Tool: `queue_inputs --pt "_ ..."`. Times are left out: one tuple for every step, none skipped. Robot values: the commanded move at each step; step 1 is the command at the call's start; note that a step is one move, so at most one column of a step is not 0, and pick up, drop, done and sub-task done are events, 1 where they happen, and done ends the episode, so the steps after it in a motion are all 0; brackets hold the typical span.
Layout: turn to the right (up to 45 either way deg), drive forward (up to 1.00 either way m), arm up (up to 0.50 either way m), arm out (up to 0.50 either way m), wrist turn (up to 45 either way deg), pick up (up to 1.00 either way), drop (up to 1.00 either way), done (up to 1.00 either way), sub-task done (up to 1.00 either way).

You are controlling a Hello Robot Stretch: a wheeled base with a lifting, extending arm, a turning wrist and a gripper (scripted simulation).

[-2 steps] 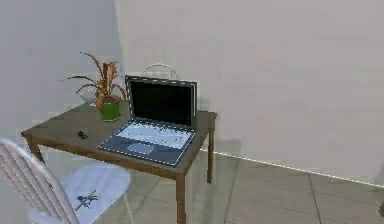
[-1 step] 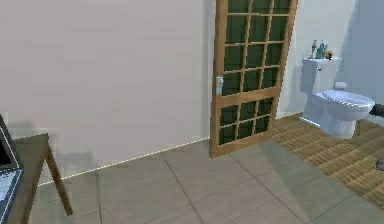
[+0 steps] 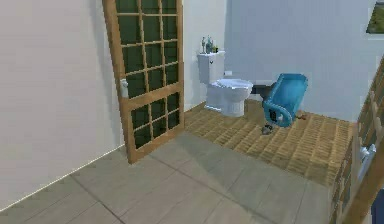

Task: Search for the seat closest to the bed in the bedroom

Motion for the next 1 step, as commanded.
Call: queue_inputs --pt "3.0 0.00 0.00 0.00 0.0 0.00 0.00 0.00 0.00"
